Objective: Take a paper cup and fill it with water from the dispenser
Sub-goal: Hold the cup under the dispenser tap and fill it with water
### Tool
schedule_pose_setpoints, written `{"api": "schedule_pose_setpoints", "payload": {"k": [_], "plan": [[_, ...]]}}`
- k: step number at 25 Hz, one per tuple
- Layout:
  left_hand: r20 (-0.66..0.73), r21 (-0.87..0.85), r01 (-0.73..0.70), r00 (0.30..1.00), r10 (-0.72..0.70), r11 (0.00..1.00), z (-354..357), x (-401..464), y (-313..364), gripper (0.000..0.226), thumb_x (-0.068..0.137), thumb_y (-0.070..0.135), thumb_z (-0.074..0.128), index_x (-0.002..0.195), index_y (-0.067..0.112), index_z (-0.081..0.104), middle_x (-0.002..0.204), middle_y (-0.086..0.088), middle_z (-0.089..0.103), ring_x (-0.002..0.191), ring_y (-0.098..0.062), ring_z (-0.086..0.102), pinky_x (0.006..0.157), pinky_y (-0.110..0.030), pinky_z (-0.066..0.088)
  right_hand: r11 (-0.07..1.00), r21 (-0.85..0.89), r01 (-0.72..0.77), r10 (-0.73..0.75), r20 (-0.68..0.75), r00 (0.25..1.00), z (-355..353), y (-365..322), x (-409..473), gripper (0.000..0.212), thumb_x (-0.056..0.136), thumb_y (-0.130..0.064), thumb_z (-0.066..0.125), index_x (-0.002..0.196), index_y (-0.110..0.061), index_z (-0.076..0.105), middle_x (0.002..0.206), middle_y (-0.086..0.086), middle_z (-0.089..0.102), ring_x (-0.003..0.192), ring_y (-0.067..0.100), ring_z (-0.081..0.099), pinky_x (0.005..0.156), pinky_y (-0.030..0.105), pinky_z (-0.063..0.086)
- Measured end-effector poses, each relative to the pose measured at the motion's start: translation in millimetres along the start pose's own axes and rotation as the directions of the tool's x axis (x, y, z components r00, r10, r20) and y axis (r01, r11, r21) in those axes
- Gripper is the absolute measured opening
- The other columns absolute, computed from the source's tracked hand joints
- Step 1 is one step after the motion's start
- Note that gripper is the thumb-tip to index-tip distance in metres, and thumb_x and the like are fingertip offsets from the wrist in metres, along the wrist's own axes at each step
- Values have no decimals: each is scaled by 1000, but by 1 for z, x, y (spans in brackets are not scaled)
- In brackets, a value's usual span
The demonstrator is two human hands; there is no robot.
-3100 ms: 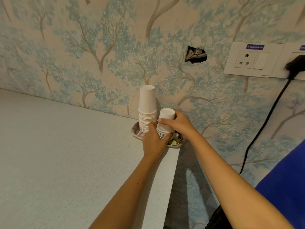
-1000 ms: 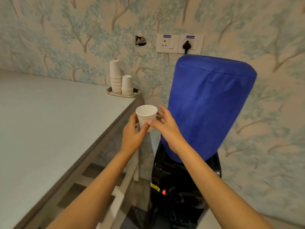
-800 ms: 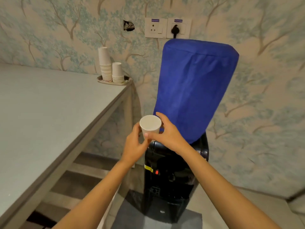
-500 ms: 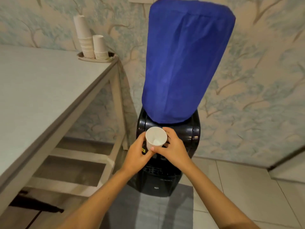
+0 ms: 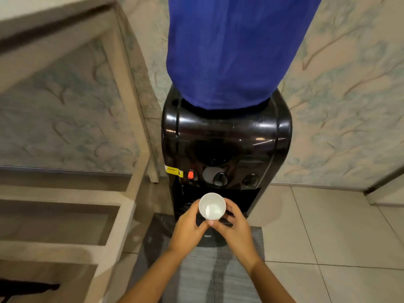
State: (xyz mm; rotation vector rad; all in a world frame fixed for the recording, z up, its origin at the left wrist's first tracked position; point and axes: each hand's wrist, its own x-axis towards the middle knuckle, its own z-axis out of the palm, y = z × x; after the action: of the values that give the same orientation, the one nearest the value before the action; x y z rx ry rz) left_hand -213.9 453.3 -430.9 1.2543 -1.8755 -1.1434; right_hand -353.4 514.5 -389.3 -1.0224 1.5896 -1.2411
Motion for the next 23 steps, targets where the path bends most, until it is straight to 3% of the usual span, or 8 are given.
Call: {"api": "schedule_pose_setpoints", "payload": {"k": [6,11,15,19,23], "plan": [[31,34,41,999,-42,999,42,50,-62,58,81,27,74,134,24,49,128,5,60,118,-11,55,96,-35,50,999,19,-50,51,-40,998,4,76,56,56,73,-12,79,107,-49,55,118,-14,62,103,8,65,86,27,55],[37,86,85,995,-88,993,53,66,-74,50,82,26,73,127,16,52,122,-1,62,113,-17,57,92,-38,50,996,0,-85,84,-50,995,6,92,76,53,75,-9,76,105,-46,52,112,-17,61,99,9,67,78,19,55],[27,122,137,990,-142,983,52,69,-76,48,82,24,73,123,12,51,119,-5,63,110,-21,58,85,-31,47,991,0,-133,133,-30,991,12,93,83,53,78,-5,74,115,-33,48,111,-15,60,103,13,65,79,17,54],[53,138,181,981,-189,974,52,71,-78,52,81,27,74,123,10,49,120,-7,64,111,-24,59,83,-30,47,982,-9,-190,189,-36,981,15,95,86,58,78,-2,73,127,-20,47,122,2,60,103,15,65,80,17,53],[65,164,213,972,-226,963,45,69,-76,65,81,23,75,136,12,41,132,-9,59,123,-25,54,95,-36,48,967,-18,-256,255,-34,966,12,89,85,73,77,3,71,139,-13,37,131,5,52,113,17,55,98,33,48]]}}
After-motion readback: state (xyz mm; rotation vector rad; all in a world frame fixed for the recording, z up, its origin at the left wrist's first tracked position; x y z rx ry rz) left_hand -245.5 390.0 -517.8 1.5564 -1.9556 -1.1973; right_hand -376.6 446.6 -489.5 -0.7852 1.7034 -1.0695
